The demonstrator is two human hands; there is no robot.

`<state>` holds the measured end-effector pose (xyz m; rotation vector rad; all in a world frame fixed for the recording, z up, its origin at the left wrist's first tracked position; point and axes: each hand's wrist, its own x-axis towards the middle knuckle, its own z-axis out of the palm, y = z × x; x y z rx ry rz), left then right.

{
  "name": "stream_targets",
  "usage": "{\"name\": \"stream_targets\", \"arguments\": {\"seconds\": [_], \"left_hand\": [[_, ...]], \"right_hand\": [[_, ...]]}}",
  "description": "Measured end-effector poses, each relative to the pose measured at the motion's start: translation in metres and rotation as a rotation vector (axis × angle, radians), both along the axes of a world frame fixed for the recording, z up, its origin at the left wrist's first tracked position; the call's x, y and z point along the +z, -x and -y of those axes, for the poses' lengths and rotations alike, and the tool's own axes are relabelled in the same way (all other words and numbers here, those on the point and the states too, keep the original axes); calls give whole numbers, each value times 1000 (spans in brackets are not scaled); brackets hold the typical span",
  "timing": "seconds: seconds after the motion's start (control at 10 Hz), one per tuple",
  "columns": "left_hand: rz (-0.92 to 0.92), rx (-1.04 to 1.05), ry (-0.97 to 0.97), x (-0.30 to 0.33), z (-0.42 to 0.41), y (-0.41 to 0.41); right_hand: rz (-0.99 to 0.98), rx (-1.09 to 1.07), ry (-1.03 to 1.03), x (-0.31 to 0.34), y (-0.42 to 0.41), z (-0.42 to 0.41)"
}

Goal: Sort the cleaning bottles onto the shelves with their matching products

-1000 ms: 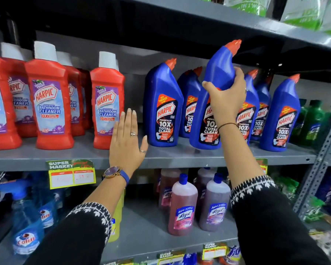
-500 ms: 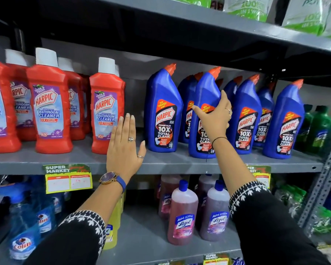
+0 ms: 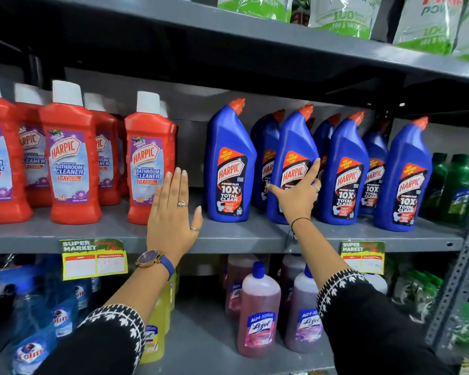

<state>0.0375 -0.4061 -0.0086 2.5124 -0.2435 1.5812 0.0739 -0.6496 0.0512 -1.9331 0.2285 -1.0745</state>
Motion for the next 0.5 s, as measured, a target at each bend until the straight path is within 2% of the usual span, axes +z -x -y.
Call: {"name": "stream_targets", "arguments": {"seconds": [0.5], "left_hand": [[28, -33, 27, -1, 2, -1]], "right_hand": [[6, 23, 10, -14, -7, 0]]}}
